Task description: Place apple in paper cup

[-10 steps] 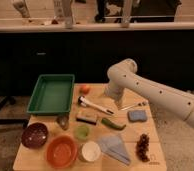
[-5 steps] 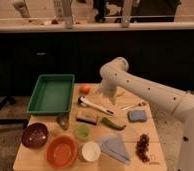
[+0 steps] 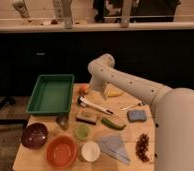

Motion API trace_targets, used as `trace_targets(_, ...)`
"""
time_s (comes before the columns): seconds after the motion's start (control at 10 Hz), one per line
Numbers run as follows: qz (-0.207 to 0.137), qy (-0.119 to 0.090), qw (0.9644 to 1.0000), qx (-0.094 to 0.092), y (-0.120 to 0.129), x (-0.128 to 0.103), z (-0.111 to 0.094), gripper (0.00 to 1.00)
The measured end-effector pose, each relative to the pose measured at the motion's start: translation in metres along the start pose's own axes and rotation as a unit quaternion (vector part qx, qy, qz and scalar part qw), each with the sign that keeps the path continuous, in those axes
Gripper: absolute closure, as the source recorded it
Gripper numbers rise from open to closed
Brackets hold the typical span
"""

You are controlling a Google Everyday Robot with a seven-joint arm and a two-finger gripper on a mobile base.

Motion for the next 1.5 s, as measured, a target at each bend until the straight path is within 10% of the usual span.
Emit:
trace_targets(0.9, -0.014, 0.051, 0.9984, 0.022, -0.024, 0.036, 0.010, 0.20)
trace_targets(1.5, -0.016, 0.048, 0.9985, 0.023, -0.026, 0.034, 0.011, 0.20)
